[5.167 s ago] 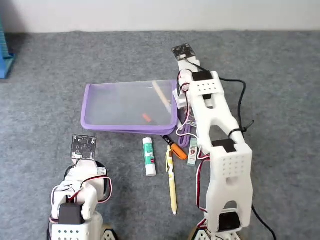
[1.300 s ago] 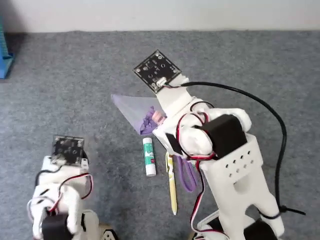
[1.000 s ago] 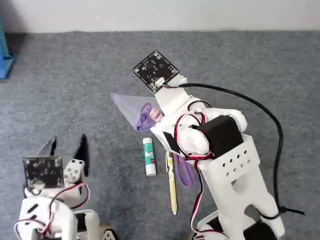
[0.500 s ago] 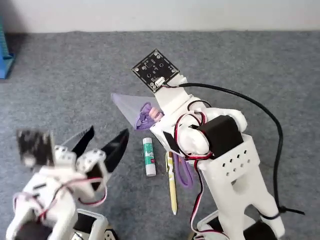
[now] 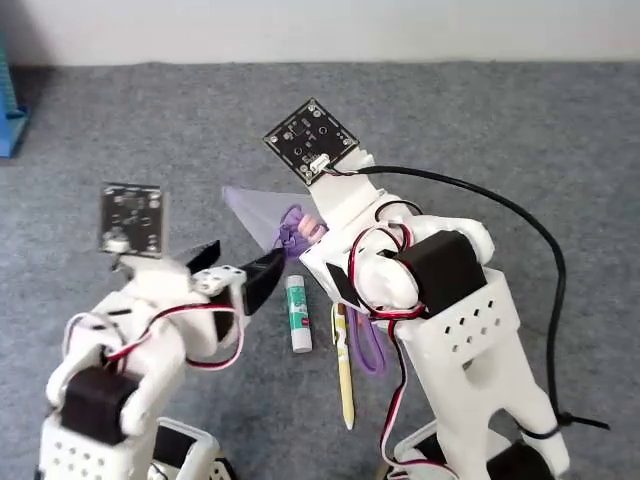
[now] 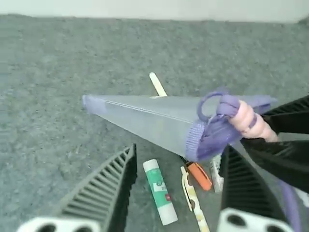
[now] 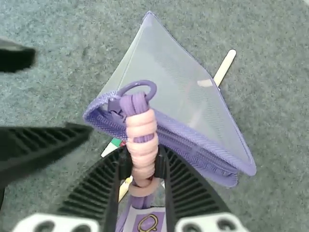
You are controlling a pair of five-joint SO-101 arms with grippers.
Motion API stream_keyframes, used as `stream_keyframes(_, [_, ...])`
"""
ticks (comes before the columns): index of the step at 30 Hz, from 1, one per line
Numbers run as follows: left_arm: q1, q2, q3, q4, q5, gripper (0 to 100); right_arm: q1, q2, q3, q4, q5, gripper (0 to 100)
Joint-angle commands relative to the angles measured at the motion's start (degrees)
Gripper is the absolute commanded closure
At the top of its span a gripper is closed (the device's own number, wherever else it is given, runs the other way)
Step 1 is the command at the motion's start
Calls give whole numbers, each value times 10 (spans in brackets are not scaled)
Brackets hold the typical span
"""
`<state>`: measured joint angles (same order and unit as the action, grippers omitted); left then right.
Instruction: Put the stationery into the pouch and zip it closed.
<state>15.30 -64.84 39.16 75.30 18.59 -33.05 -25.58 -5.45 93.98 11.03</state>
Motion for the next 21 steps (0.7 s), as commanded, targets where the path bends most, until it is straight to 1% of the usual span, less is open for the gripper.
stream_keyframes(1, [7, 17, 18, -42, 7, 731, -3, -29, -4, -9, -4, 991])
stream_keyframes(4, [0, 22, 44, -62, 7, 731, -2, -29, -4, -9, -3, 991])
stream_keyframes(10, [-45, 21, 50, -73, 5, 731, -1, -29, -4, -7, -2, 991])
stream_keyframes(17, [-47, 22, 54, -73, 5, 733, -1, -29, -4, -6, -2, 991])
stream_keyframes(19, [-47, 25, 55, -70, 5, 754, -1, -29, -4, -6, -1, 991])
stream_keyframes(21, [-46, 25, 62, -74, 5, 807, -1, -29, -6, -4, -1, 991])
